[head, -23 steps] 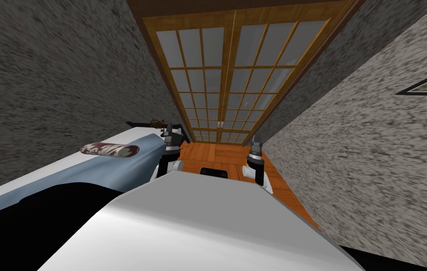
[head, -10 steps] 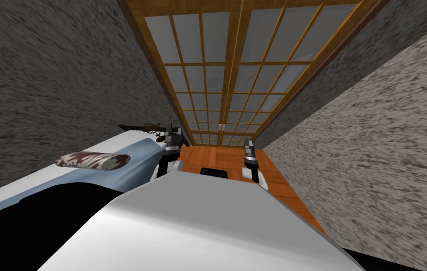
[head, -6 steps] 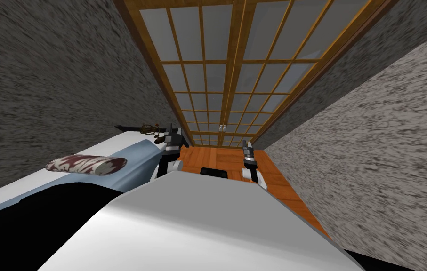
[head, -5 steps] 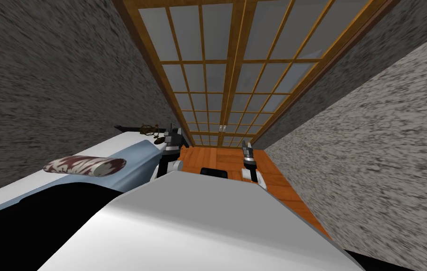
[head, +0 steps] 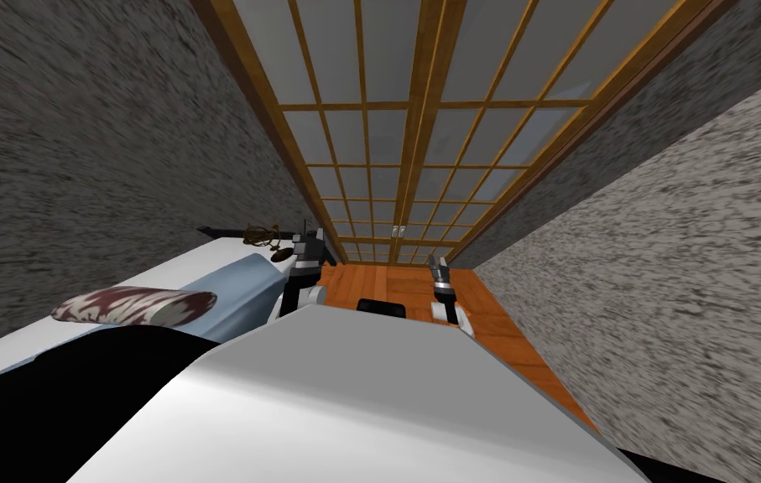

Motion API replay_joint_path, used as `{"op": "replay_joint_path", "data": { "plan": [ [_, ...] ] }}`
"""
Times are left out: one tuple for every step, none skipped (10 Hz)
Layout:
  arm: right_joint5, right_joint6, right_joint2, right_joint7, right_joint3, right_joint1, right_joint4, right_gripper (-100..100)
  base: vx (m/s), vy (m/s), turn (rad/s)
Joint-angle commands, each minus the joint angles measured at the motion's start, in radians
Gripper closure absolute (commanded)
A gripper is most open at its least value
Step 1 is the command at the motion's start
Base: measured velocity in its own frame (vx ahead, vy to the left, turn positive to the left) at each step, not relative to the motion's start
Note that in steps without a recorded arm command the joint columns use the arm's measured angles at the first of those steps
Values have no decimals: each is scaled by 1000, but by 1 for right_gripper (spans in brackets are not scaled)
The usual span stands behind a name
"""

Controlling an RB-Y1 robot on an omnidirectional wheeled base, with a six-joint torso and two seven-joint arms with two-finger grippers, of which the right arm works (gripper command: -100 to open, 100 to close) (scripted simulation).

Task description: Pull the door open

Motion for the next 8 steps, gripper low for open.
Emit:
{"op": "replay_joint_path", "data": {
  "plan": [
    [11,-8,-3,27,-4,-6,36,-100,92,51,-12],
    [17,-13,-5,42,-6,-12,59,-100,103,26,-14],
    [24,-18,-7,57,-9,-18,83,-100,93,23,-9],
    [30,-23,-9,72,-12,-24,106,-100,93,44,-8],
    [37,-28,-11,87,-15,-30,130,-100,108,63,-13],
    [43,-32,-13,101,-17,-36,153,-100,102,68,-13],
    [49,-37,-15,116,-20,-41,175,-100,105,52,-13],
    [55,-41,-17,130,-23,-47,197,-100,92,40,-7]
  ]
}}
